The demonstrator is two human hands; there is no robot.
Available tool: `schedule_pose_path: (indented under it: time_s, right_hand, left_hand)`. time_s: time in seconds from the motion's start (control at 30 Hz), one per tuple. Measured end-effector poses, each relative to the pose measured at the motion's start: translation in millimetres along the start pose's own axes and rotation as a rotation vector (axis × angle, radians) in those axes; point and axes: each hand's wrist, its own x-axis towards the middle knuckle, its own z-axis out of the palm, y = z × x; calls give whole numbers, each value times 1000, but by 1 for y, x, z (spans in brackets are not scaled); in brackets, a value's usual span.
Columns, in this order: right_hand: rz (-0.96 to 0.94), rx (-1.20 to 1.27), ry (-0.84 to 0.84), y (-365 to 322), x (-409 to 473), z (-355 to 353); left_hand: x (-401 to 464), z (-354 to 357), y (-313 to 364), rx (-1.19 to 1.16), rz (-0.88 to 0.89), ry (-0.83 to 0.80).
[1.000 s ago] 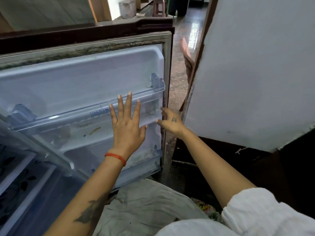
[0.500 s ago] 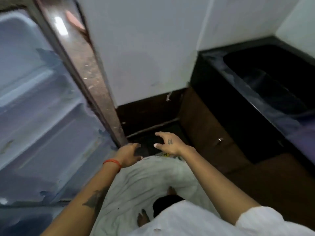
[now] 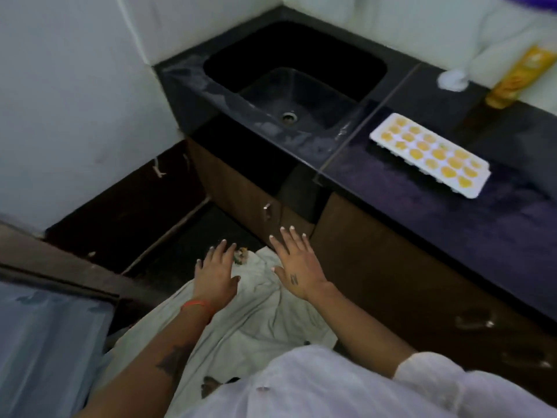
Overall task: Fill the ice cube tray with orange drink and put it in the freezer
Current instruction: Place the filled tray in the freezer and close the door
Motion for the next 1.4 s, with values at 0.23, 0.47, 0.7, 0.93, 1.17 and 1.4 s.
schedule_pose_path:
  time_s: [0.23, 0.47, 0.7, 0.93, 1.17, 1.4]
  right_hand:
    - [70, 107, 518, 92, -12, -60]
    - [254, 134, 895, 149, -13, -117]
    - [702, -5, 1138, 211, -17, -146]
    - [1258, 215, 1017, 242, -31, -152]
    - [1299, 866, 961, 257, -36, -151]
    - [1292, 1039, 1057, 264, -36, -150]
  left_hand:
    - [58, -34, 98, -193, 197, 462]
    - [127, -105, 190, -282, 452, 672]
    - [209, -120, 262, -388, 696, 412]
    - [258, -114, 304, -463, 563, 40]
    - [272, -115, 313, -722, 362, -220]
    - [268, -116, 314, -785, 310, -214]
